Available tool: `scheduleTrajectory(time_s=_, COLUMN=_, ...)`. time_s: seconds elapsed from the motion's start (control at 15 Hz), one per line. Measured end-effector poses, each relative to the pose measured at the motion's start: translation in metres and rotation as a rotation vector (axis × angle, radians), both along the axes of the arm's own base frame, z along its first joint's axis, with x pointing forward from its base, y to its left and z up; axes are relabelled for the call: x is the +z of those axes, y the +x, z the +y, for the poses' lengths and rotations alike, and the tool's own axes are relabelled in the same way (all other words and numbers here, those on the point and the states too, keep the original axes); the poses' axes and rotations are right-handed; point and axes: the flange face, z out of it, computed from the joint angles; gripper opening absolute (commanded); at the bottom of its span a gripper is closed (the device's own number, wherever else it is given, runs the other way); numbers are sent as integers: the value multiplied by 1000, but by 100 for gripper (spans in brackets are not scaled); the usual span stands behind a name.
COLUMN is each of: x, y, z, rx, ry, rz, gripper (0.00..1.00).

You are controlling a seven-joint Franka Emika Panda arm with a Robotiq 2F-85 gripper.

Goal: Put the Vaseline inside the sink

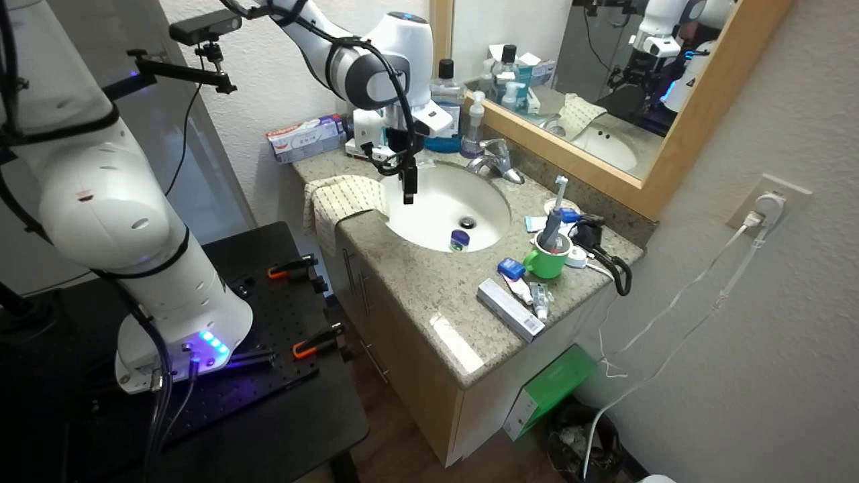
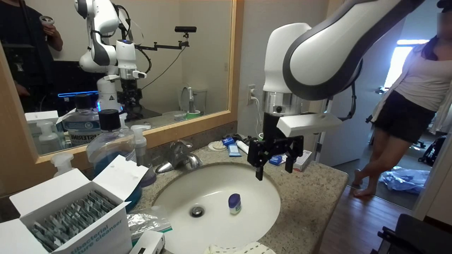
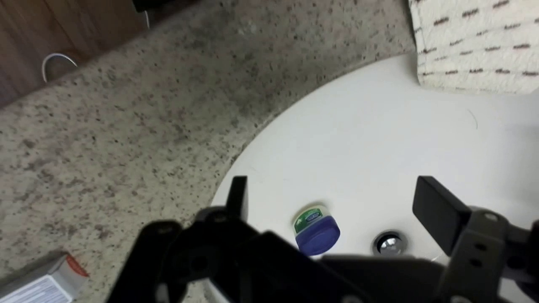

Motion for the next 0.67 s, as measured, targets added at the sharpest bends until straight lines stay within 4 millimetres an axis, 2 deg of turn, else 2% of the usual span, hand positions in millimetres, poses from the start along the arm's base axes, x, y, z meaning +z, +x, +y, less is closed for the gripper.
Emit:
scheduleTrajectory(time_s=0.33, x=33, y=-21, z=-1, rx=4, ry=-13, rz=99, gripper=100)
scheduleTrajectory(time_s=0.67, x=51, y=-33, z=-4, rx=-2, ry=-15, rz=146, gripper=100)
